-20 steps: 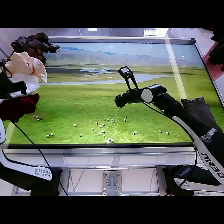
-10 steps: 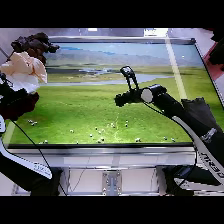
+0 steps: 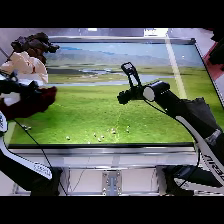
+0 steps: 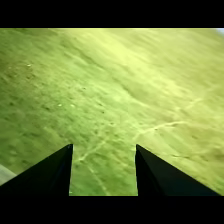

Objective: Fold the shirts.

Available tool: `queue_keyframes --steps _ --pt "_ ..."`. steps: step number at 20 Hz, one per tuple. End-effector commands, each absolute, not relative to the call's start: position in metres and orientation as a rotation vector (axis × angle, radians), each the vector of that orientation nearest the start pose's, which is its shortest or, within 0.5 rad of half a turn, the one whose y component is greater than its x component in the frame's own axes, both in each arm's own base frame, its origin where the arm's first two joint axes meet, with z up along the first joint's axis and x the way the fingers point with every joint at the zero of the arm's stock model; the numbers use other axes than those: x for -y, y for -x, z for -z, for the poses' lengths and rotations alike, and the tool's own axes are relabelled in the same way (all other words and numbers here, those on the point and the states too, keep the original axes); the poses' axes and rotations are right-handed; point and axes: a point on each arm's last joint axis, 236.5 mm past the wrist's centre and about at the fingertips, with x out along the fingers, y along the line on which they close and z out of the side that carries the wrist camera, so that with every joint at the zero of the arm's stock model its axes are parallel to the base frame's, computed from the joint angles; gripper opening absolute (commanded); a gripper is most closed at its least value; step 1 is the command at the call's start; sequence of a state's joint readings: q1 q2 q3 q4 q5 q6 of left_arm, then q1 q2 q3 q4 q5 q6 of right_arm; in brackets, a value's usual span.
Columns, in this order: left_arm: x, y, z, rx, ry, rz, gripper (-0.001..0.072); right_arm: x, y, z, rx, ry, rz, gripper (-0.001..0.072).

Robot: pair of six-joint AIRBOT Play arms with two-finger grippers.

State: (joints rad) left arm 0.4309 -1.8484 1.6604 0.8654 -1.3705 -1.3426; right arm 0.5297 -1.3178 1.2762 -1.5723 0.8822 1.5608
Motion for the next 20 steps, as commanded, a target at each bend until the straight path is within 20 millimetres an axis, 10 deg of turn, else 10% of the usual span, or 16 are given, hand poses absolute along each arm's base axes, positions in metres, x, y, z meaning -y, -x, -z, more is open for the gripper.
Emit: queue_keyframes --steps 1,5,9,10,12,15,17,20 --pt "0.098 -0.467 -0.082 -1.172 0.885 0.909 0.0013 -0.155 -0.421 -0.131 -0.811 0.487 -0.223 0.0445" --pt "0.256 -0.414 -0.085 -1.253 0.610 1.194 0.0013 -0.074 -0.414 -0.221 -0.669 0.543 0.016 0.0445" --pt "0.372 -0.389 -0.045 -1.181 0.305 1.176 0.0018 -0.033 -0.404 -0.223 -0.709 0.325 0.055 0.0447" --pt "0.394 -0.393 -0.044 -1.124 0.290 1.148 0.0130 -0.031 -0.405 -0.213 -0.734 0.260 0.038 0.0447" --pt "0.420 -0.410 -0.062 -0.995 0.306 1.114 0.0716 -0.033 -0.408 -0.183 -0.790 0.138 -0.020 0.0448" --pt "0.399 -0.453 -0.110 -0.852 0.305 1.059 0.0703 -0.051 -0.402 -0.113 -0.912 -0.033 -0.129 0.0449" --pt "0.347 -0.497 -0.134 -0.796 0.301 0.916 0.0702 -0.069 -0.386 -0.060 -1.011 -0.155 -0.191 0.0457" --pt "0.220 -0.540 -0.087 -0.937 0.148 0.541 0.0703 -0.107 -0.355 0.003 -1.135 -0.324 -0.302 0.0486"
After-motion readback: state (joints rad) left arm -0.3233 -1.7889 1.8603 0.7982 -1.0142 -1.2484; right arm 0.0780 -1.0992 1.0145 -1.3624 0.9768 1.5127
